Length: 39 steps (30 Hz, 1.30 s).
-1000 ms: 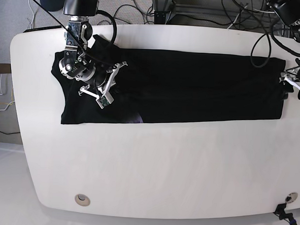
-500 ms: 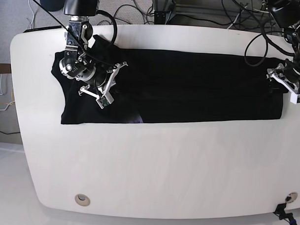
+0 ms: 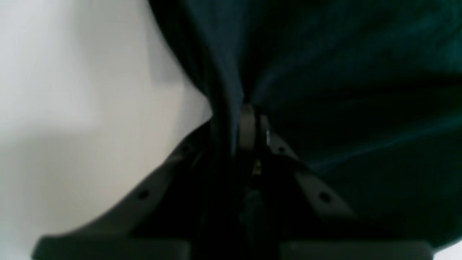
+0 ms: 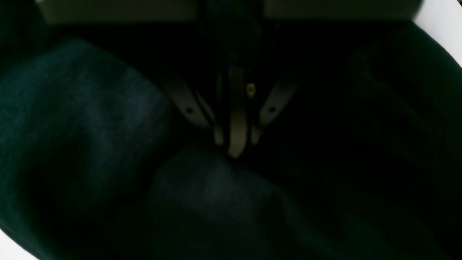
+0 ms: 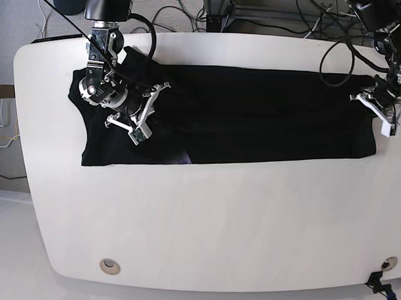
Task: Fold the T-shirt properly
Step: 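Fold the strip end with the left gripper toward the right gripper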
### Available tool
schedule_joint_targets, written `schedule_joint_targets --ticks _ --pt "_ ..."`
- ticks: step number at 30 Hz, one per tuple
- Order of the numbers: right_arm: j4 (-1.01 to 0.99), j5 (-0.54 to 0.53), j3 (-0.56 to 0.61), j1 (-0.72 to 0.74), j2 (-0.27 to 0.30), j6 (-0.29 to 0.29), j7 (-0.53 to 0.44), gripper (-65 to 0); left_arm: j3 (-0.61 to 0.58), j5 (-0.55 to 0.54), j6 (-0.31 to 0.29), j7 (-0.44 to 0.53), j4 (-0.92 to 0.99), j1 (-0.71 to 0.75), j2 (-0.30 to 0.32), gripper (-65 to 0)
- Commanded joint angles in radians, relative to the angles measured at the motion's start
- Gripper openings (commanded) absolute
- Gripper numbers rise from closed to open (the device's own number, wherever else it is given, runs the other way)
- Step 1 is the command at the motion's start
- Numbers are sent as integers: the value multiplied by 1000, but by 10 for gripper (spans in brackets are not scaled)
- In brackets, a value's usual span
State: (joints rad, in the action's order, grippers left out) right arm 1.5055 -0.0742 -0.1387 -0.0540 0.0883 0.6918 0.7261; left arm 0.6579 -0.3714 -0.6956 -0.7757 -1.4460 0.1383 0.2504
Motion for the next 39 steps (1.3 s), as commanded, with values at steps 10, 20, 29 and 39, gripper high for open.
schedule_joint_targets --ticks 10,20,29,39 --pt "-33 106 7 -19 -2 6 165 -650 -238 -18 -3 -146 -401 93 -239 -650" --pt "-33 104 7 -17 -2 6 165 -650 -473 -11 -3 -156 -373 13 -400 -650" --pt "-30 104 9 -17 -2 6 165 -650 -574 -18 -3 -153 -284 -24 -408 -650" --pt "-29 103 9 -17 -2 6 165 -650 -656 -19 -3 -152 -289 -32 -408 -415"
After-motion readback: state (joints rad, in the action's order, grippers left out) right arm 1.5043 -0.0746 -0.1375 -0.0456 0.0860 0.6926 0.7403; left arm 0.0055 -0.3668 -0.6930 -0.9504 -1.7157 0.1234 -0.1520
